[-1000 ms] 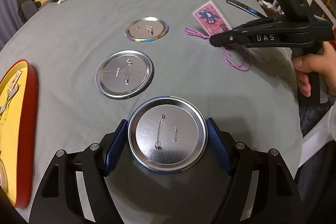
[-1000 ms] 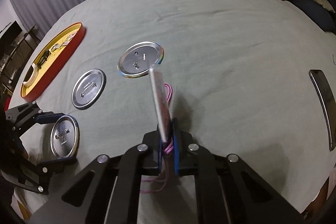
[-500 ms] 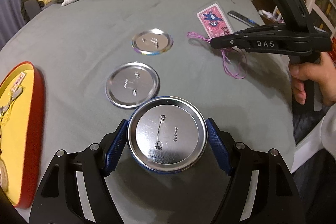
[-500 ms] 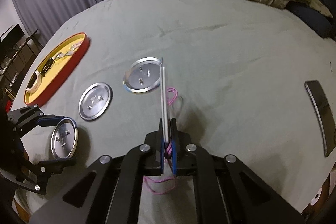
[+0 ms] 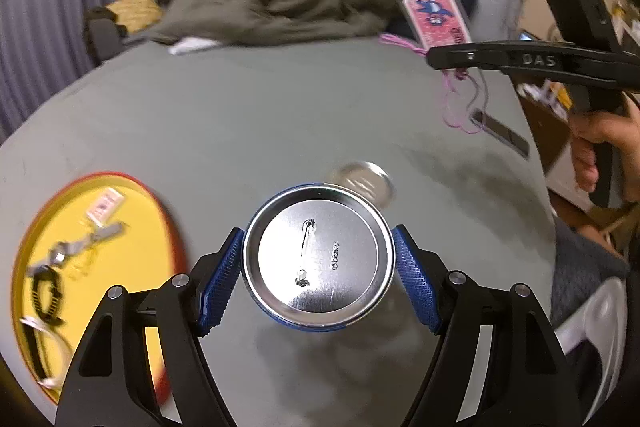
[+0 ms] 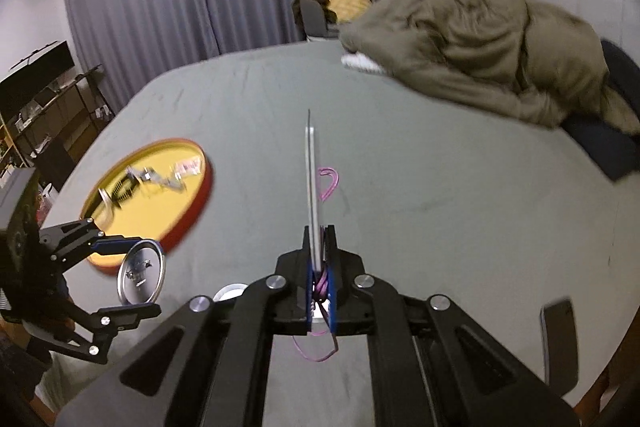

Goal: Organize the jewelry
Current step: 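Carry the pink card pendant over the tray with the right tool and release it, then move the right tool to a silver badge pin and grasp it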

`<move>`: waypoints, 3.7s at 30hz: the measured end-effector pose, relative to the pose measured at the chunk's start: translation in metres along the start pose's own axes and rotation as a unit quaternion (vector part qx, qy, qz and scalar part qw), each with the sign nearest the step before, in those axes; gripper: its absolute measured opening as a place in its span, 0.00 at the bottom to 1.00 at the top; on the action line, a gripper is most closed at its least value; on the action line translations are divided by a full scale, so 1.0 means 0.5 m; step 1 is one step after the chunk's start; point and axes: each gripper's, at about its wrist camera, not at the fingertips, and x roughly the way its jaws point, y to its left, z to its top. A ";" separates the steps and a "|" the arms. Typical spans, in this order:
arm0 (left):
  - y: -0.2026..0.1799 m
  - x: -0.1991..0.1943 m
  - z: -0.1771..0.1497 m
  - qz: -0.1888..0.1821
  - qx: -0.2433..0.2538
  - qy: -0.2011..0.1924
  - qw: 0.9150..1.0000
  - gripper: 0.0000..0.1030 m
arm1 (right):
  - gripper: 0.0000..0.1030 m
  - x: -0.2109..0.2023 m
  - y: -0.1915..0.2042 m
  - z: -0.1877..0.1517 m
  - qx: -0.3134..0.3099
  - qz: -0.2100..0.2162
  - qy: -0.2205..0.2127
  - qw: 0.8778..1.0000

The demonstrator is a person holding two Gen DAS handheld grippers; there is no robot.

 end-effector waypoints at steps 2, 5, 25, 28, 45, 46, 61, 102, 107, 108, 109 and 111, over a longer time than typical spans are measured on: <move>0.024 -0.012 0.016 0.013 -0.008 -0.010 1.000 0.69 | 0.06 0.002 0.020 0.041 -0.006 0.009 -0.008 1.000; 0.072 -0.033 0.028 0.034 -0.027 -0.023 0.999 0.69 | 0.06 0.014 0.058 0.086 -0.016 0.026 -0.016 0.999; 0.355 -0.086 -0.138 0.140 -0.162 0.015 0.977 0.70 | 0.06 0.291 0.403 0.180 -0.099 0.164 0.052 0.980; 0.362 -0.075 -0.168 0.139 -0.169 0.026 0.976 0.70 | 0.06 0.335 0.442 0.163 -0.105 0.181 0.073 0.975; 0.384 -0.001 -0.248 0.147 -0.188 0.066 0.969 0.70 | 0.06 0.482 0.541 0.065 -0.120 0.210 0.171 0.955; 0.385 0.001 -0.252 0.147 -0.191 0.067 0.968 0.69 | 0.06 0.483 0.548 0.062 -0.125 0.210 0.172 0.954; 0.366 0.003 -0.263 0.171 -0.163 0.062 0.970 0.70 | 0.06 0.501 0.548 0.040 -0.142 0.199 0.183 0.952; 0.379 -0.062 -0.222 0.179 -0.191 0.010 0.965 0.89 | 0.84 0.440 0.510 0.092 -0.153 0.173 0.122 0.965; 0.356 -0.075 -0.194 0.176 -0.178 -0.002 0.968 0.93 | 0.88 0.391 0.473 0.120 -0.138 0.171 0.091 0.971; 0.347 -0.078 -0.186 0.174 -0.173 -0.005 0.970 0.94 | 0.88 0.384 0.465 0.123 -0.134 0.170 0.084 0.973; 0.335 -0.081 -0.180 0.171 -0.167 -0.009 0.971 0.95 | 0.90 0.376 0.452 0.129 -0.128 0.169 0.077 0.974; 0.313 -0.081 -0.165 0.165 -0.152 -0.011 0.974 0.95 | 0.91 0.356 0.419 0.136 -0.113 0.159 0.064 0.979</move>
